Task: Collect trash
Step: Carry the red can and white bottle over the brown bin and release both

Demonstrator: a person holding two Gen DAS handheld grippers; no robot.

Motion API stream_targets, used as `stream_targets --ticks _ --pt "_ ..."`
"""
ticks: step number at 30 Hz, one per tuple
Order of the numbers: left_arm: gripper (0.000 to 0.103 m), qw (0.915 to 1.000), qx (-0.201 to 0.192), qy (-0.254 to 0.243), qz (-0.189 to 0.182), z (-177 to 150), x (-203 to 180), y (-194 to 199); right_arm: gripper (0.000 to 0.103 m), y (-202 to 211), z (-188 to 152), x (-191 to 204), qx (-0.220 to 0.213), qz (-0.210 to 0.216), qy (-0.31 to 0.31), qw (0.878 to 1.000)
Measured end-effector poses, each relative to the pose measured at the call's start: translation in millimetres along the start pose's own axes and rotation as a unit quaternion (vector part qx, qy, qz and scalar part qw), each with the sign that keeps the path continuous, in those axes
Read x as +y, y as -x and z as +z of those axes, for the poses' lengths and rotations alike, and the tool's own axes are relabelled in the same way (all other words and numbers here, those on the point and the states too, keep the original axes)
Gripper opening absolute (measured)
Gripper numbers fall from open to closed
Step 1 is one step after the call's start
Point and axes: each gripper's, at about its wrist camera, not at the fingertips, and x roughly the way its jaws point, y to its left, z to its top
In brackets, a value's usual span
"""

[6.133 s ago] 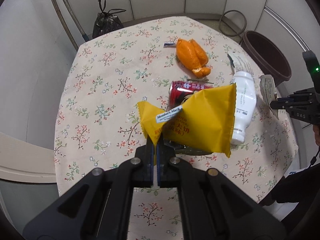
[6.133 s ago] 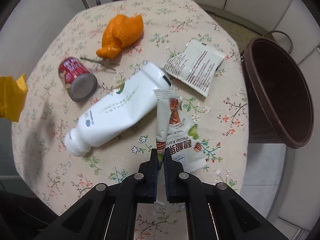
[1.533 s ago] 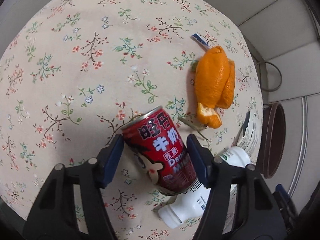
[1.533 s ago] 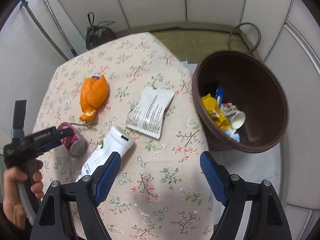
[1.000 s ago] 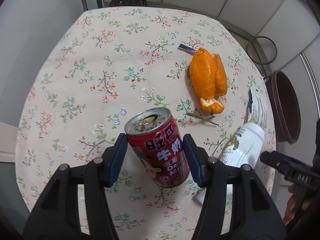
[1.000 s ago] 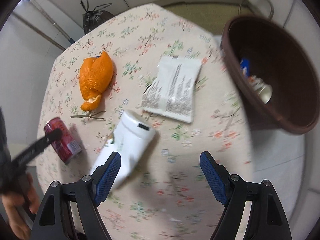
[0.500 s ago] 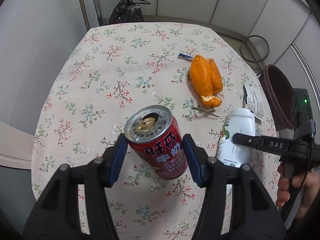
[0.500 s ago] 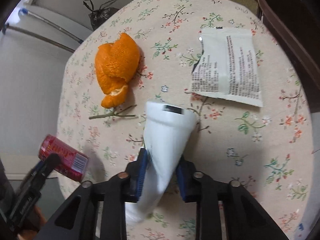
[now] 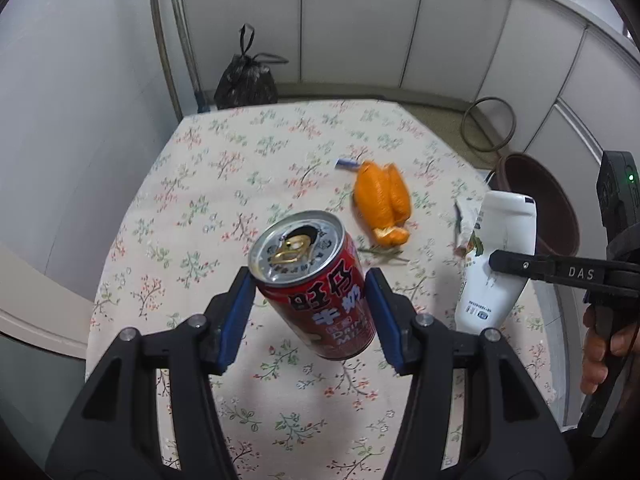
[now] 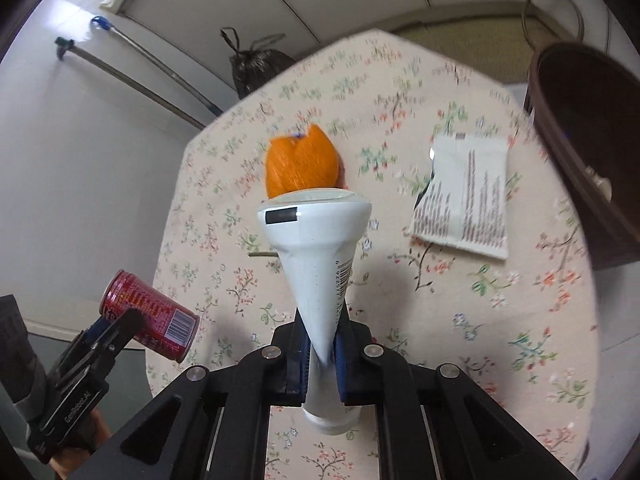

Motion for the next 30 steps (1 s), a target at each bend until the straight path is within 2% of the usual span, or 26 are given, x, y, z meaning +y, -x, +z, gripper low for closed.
stream_targets --ticks 10,13,17,21,26,28,30 --pt "0.058 0.9961 -0.075 -0.018 -0.043 26.9 -52.1 44.2 0.010 98.4 11.4 -13.2 -0.115 0.000 0.020 0.993" --pt "0.058 0.9933 -0.088 -0.028 -0.069 36.1 -83.4 49.6 0.010 130.1 17.3 -32.0 -0.152 -0.015 0.012 0.988" --pt "0.058 0.9878 -0.103 -0.059 -0.101 46.8 -129.8 51.2 0.010 171.8 31.1 -69.6 -0.201 -0.056 -0.006 0.978" --pt "0.058 0.9814 -0.105 -0.084 -0.138 59.6 -190.5 38.6 0.010 205.1 41.9 -117.4 -0.242 -0.103 -0.024 0.965" --pt "0.058 0.9706 -0.108 -0.119 -0.179 65.1 -267.6 9.9 0.010 218.8 47.8 -176.0 -0.256 -0.122 -0.064 0.957" --pt "0.058 0.9693 -0.098 -0.124 -0.188 64.2 -291.4 -6.6 0.010 217.6 48.5 -191.1 -0.253 -0.123 -0.075 0.957" --pt "0.058 0.9715 -0.093 -0.123 -0.180 63.7 -306.6 -21.7 0.010 216.3 51.4 -205.0 -0.256 -0.124 -0.079 0.955"
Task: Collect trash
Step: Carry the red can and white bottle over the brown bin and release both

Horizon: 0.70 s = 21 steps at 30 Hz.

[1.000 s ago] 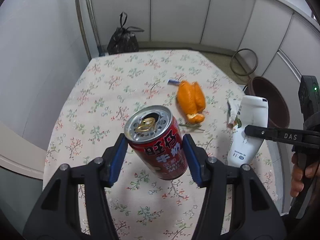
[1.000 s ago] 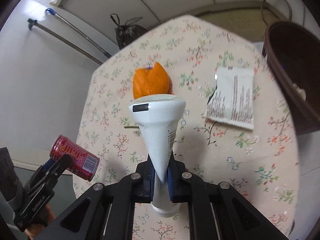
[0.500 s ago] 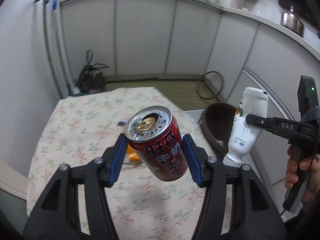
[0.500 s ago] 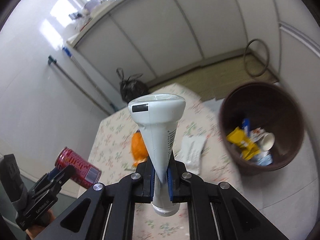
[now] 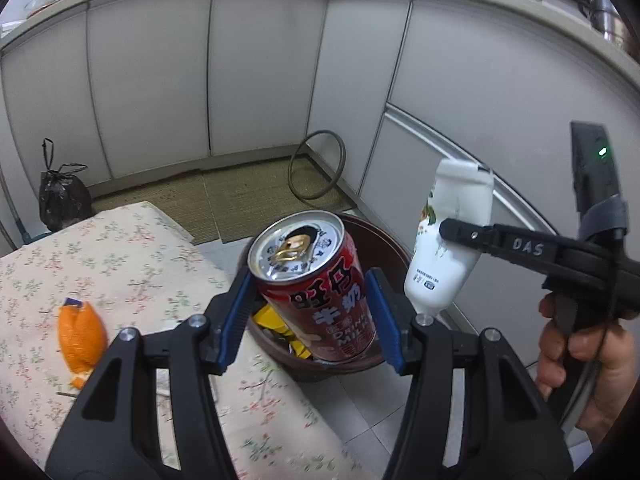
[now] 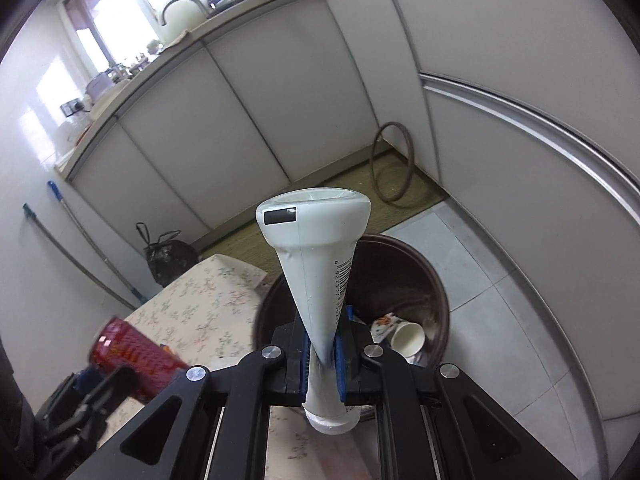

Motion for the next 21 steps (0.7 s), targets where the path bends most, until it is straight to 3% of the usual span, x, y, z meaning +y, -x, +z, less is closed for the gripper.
stream_targets --ticks 10,17,21 --pt "0.058 0.9993 0.030 -0.002 0.023 -0.8 -27.6 -94.1 0.011 -28.5 4.4 -32.7 -0.011 -0.005 -0.008 1.000" --pt "0.059 0.9962 0.079 0.013 0.036 -9.4 -31.1 -117.6 0.011 -44.9 0.2 -48.0 0.003 -0.017 -0.019 1.000" --pt "0.078 0.9967 0.070 0.008 0.039 -8.7 -31.6 -109.9 0.011 -51.1 -2.0 -51.4 0.010 -0.023 -0.022 0.999"
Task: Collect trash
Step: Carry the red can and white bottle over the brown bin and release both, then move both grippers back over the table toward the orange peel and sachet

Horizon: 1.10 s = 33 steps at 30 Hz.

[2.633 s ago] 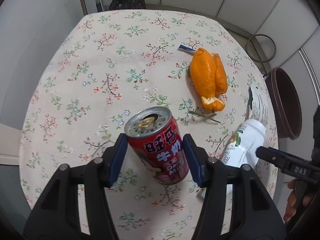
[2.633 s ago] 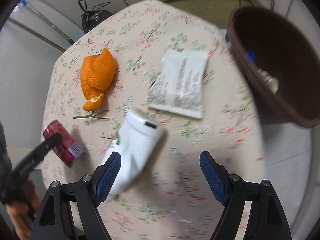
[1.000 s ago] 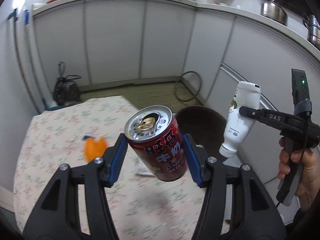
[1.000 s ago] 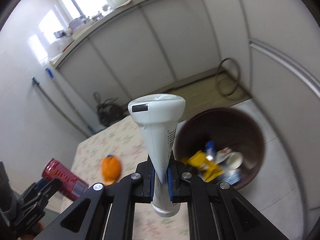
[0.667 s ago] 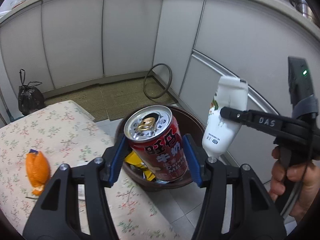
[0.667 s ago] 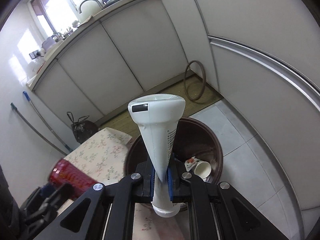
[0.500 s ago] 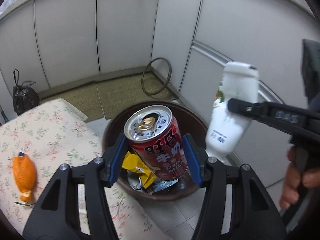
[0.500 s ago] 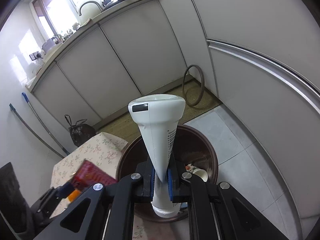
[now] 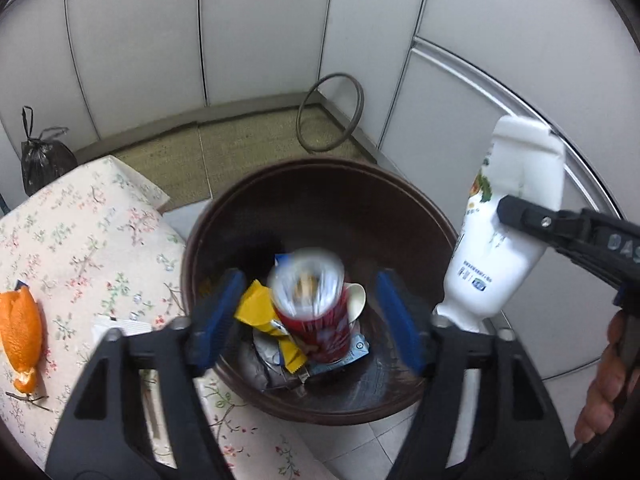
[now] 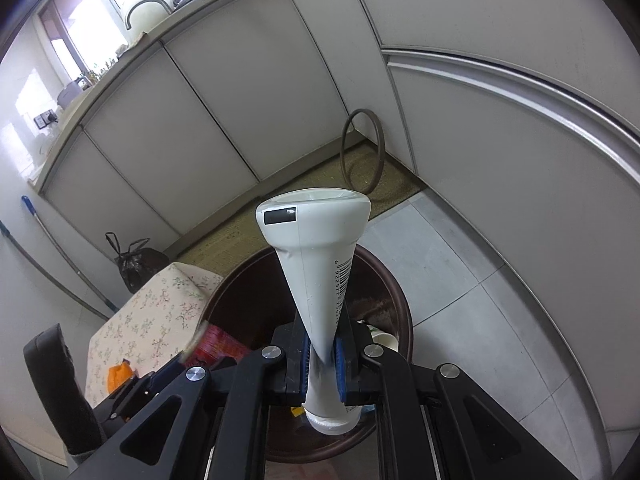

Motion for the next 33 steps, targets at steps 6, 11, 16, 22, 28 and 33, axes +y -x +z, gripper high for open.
stream_targets --ticks 6,11,16,22,28,33 --pt "0.079 0.9997 -0.001 -0.019 0.015 -2.4 6.3 19.3 0.011 -9.2 -5.3 0.8 0.013 -0.008 0.004 1.000" --pt "0.079 0.9990 -0.010 -0.037 0.023 -7.2 20.8 42.9 0.011 -20.6 -9.2 10.9 0.029 -0.017 0.016 0.999" --pt "0.083 0.9988 -0.014 -0.038 0.027 -11.8 39.2 63.8 0.020 -26.3 -10.2 12.2 0.042 -0.020 0.004 0.999" --pt "0.084 0.9988 -0.013 -0.034 0.033 -18.4 65.0 88.9 0.067 -9.0 -6.7 13.4 0.017 -0.010 -0.014 1.000" --pt "0.089 0.9986 -0.026 -0.026 0.038 -25.2 88.1 120.6 0.071 9.8 -8.0 27.5 0.011 -0.015 -0.002 1.000" --pt "0.094 0.9982 -0.035 -0.018 0.045 -33.0 105.3 146.7 0.077 32.2 -14.6 49.0 -0.001 -0.028 0.038 0.999"
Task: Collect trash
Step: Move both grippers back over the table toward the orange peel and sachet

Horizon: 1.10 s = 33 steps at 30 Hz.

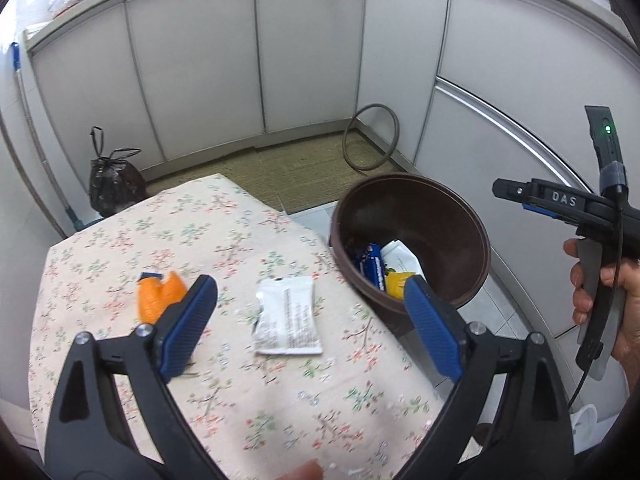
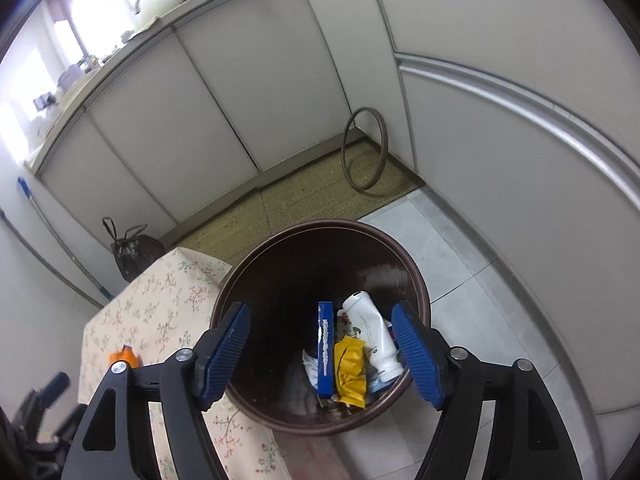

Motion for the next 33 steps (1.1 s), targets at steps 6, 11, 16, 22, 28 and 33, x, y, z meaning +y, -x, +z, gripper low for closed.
stream_targets --ticks 6,11,16,22,28,33 --pt "0.095 0.9999 -0.004 0.013 0.009 -11.9 27.6 25.5 0.080 32.9 -5.2 34.5 -0.025 -0.007 0.054 0.998" --pt "0.095 0.9989 -0.012 0.043 0.016 -20.8 54.8 43.0 0.083 56.1 -13.3 63.5 -0.045 -0.003 0.080 0.996" --pt "0.096 0.9972 -0.014 0.069 0.027 -31.2 82.4 51.1 0.085 72.6 -25.9 91.2 -0.064 0.006 0.114 0.991" --pt "0.096 0.9931 0.016 0.108 0.044 -49.9 118.5 40.7 0.090 76.0 -42.8 123.3 -0.065 0.024 0.146 0.987" --pt "0.096 0.9883 0.062 0.126 0.058 -60.8 145.3 6.9 0.091 48.6 -57.9 154.9 -0.029 0.030 0.173 0.984" --pt "0.096 0.9850 0.084 0.136 0.066 -64.4 162.0 -37.9 0.091 19.2 -70.8 182.3 0.009 0.026 0.201 0.979"
